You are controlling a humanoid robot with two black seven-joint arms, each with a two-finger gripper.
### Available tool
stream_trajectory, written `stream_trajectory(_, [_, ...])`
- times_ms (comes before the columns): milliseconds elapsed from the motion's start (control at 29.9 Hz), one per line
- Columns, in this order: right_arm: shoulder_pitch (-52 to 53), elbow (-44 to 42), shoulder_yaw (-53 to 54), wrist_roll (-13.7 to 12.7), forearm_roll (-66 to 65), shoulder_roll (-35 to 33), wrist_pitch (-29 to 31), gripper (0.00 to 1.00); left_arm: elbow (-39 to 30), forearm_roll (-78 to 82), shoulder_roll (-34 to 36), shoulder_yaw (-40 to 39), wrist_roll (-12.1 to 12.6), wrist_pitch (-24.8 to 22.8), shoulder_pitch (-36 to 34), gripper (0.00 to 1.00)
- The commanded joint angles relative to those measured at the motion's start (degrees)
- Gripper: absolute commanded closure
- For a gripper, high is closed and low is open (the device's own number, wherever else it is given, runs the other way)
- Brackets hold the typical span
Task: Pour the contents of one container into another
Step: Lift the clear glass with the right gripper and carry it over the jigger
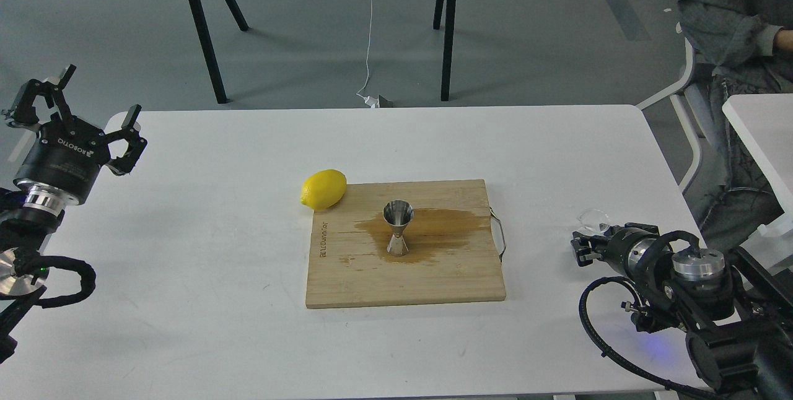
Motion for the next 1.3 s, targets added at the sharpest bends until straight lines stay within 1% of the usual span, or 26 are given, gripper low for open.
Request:
stream_trajectory(0, [-0.01,-0.06,-0.11,0.04,0.00,0.08,0.30,0.54,0.15,0.00,0.00,0.03,0.00,0.00,0.01,0.03])
stream_trajectory(234, [-0.27,0.64,-0.19,0.04,-0.08,0.00,1.18,0.55,0.15,0.00,0.00,0.03,0.00,0.00,0.01,0.02])
stream_trajectory(368, [-0.27,2.22,-0.28,-0.05,-2.62,0.08,1.36,0.55,0.15,0.00,0.00,-0.06,0.00,0.00,0.01,0.02])
stream_trajectory(635, [-0.98,14.16,-0.46,-0.31,-10.88,-2.20,0.92,0.56,0.15,0.00,-0.78,-0.06,0.00,0.00,0.01,0.02])
stream_trajectory(870, [-0.63,23.48,-5.99,-0.40,-19.49,-2.38,0.74,0.56,0.15,0.00,-1.40,-0.06,0.00,0.00,0.01,0.02])
stream_trajectory(1037, [-0.19,28.05,-10.21,-0.40,-27.84,-1.76,0.74,0.57,0.15,0.00,-1.32,0.03,0.00,0.00,0.01,0.02])
stream_trajectory(1271, [2.36,32.54,-15.57,-0.40,-35.59,-1.50,0.74,0.57,0.15,0.00,-1.49,0.03,0.00,0.00,0.01,0.02])
